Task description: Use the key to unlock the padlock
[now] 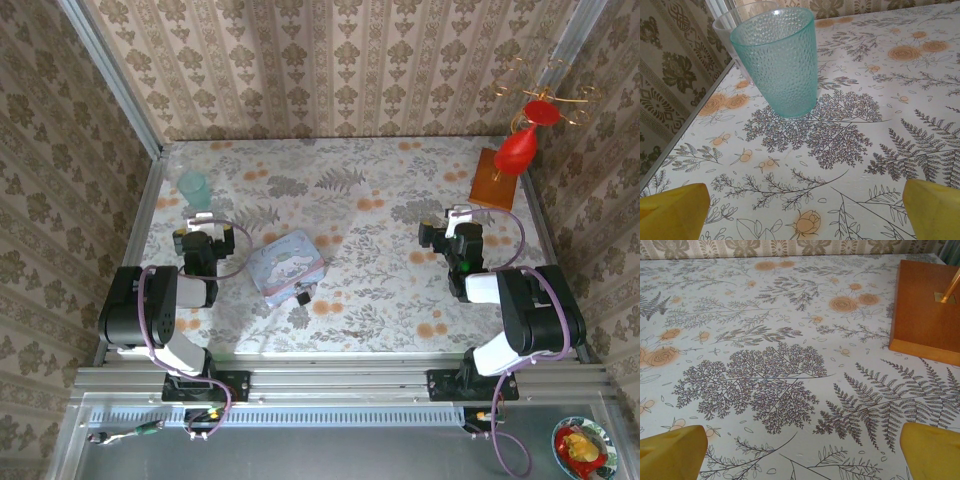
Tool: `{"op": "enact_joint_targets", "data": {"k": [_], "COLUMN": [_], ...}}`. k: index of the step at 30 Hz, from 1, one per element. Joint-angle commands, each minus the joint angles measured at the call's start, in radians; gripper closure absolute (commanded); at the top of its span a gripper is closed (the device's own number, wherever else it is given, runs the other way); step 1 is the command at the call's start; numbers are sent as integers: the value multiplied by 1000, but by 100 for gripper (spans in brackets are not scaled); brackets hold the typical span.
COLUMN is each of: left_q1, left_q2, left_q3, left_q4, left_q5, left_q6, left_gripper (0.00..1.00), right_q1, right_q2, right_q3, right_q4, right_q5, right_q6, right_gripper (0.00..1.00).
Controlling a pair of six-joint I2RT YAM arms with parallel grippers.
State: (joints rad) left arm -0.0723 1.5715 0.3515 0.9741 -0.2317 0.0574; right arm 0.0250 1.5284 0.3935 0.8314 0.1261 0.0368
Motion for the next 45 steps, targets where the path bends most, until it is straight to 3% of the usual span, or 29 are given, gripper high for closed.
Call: {"op": "enact_joint_targets", "data": {"k": [1, 6, 10, 14, 16, 18, 20, 23, 25, 28, 30, 37, 45], "left_q1": [-2, -9, -28, -71, -83, -84, -83, -80, -75, -38, -31, -96, -300], "left_q2": [-18, -124, -273, -445, -514, -572, -628, -718, -799, -946, -1001, -963, -1038], "left_q3": [7, 46, 94, 175, 234, 294, 344, 332, 290, 151, 109, 158, 85], "left_q4": [20, -145, -323, -514, -653, -816, -981, -1115, -1211, -1096, -1105, -1376, -1420], "left_q5": [3, 13, -39, -78, -101, -126, -100, -92, -122, 96, 143, 232, 213], "left_q6": [13, 22, 19, -43, -140, -286, -379, -456, -592, -570, -605, -610, -636], "left_gripper": [0, 0, 0, 0, 0, 0, 0, 0, 0, 0, 0, 0, 0], "right_q1": [4, 9, 55, 118, 168, 205, 209, 199, 196, 183, 210, 488, 826], "right_q2": [-2, -21, -127, -294, -372, -426, -458, -473, -476, -469, -452, -421, -285], "right_q3": [12, 13, -1, 63, 129, 196, 277, 373, 388, 374, 381, 395, 430], "right_q4": [23, 8, -63, -308, -440, -547, -663, -856, -940, -914, -949, -1102, -1149], "right_q5": [18, 10, 48, 79, 79, 74, 52, 16, 22, -163, -201, -79, 25], "right_q6": [7, -3, -46, -52, -50, 17, 186, 406, 531, 502, 498, 472, 569], "right_gripper": [0, 0, 0, 0, 0, 0, 0, 0, 0, 0, 0, 1, 3]}}
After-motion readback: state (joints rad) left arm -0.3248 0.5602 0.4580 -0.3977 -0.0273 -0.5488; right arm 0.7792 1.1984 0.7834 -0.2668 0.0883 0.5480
